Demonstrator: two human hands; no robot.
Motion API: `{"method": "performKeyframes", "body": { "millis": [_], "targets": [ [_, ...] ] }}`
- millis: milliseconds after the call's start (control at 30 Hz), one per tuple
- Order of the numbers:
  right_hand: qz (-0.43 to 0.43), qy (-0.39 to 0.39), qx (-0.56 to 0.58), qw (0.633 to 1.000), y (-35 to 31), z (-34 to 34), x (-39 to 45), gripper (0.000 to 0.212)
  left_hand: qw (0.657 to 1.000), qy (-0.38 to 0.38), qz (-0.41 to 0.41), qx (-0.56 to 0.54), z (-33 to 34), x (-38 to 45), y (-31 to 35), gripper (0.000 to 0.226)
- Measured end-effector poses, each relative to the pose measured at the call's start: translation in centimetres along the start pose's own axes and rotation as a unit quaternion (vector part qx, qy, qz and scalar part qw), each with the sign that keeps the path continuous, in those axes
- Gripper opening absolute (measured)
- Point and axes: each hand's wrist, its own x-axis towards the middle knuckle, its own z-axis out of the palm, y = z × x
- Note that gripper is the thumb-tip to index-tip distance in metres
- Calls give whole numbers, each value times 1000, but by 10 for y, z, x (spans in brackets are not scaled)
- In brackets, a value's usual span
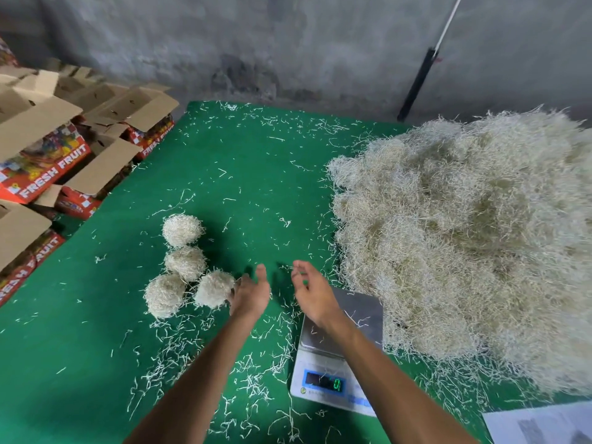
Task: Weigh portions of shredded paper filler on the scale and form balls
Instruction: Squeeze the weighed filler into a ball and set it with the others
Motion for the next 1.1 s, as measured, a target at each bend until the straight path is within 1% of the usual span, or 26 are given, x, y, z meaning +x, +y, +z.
{"method": "performKeyframes", "body": {
  "millis": [67, 167, 267, 367, 467, 567, 633, 667, 733, 800, 833, 900, 1000, 1067, 1100],
  "targets": [
    [-2, 13, -4, 1000, 1, -6, 0, 41, 999, 6, 39, -31, 15, -14, 16, 88],
    [-22, 39, -13, 999, 4, -17, -1, 37, 992, 1, 94, -82, 35, -32, 48, 74],
    [-37, 63, -24, 997, 10, -40, -2, 37, 985, -16, 124, -116, 45, -41, 73, 70],
    [-36, 76, -24, 996, 20, -70, -1, 42, 980, -35, 139, -136, 56, -43, 91, 67],
    [-31, 130, -41, 990, 32, -107, 2, 46, 975, -68, 156, -146, 69, -39, 115, 64],
    [-43, 213, -161, 963, 47, -152, 9, 48, 963, -147, 190, -121, 86, -34, 148, 61],
    [-45, 229, -257, 938, 57, -182, 22, 62, 956, -185, 197, -116, 97, -28, 175, 55],
    [-23, 218, -296, 930, 62, -195, 30, 74, 954, -198, 190, -120, 101, -24, 188, 55],
    [55, 171, -332, 926, 72, -212, 50, 95, 952, -213, 173, -133, 111, -17, 209, 58],
    [119, 130, -337, 925, 84, -218, 75, 105, 953, -219, 152, -146, 120, -8, 224, 59],
    [134, 116, -334, 926, 90, -217, 86, 105, 952, -222, 137, -159, 124, -4, 228, 58],
    [156, 78, -331, 927, 101, -212, 105, 101, 952, -219, 107, -184, 128, 3, 229, 51],
    [182, 5, -364, 914, 121, -202, 119, 94, 959, -198, 73, -190, 129, 12, 215, 43],
    [179, -11, -373, 910, 128, -199, 120, 76, 962, -191, 59, -188, 127, 19, 203, 39],
    [161, 4, -378, 912, 127, -199, 119, 63, 961, -193, 56, -190, 125, 22, 199, 37]
  ]
}}
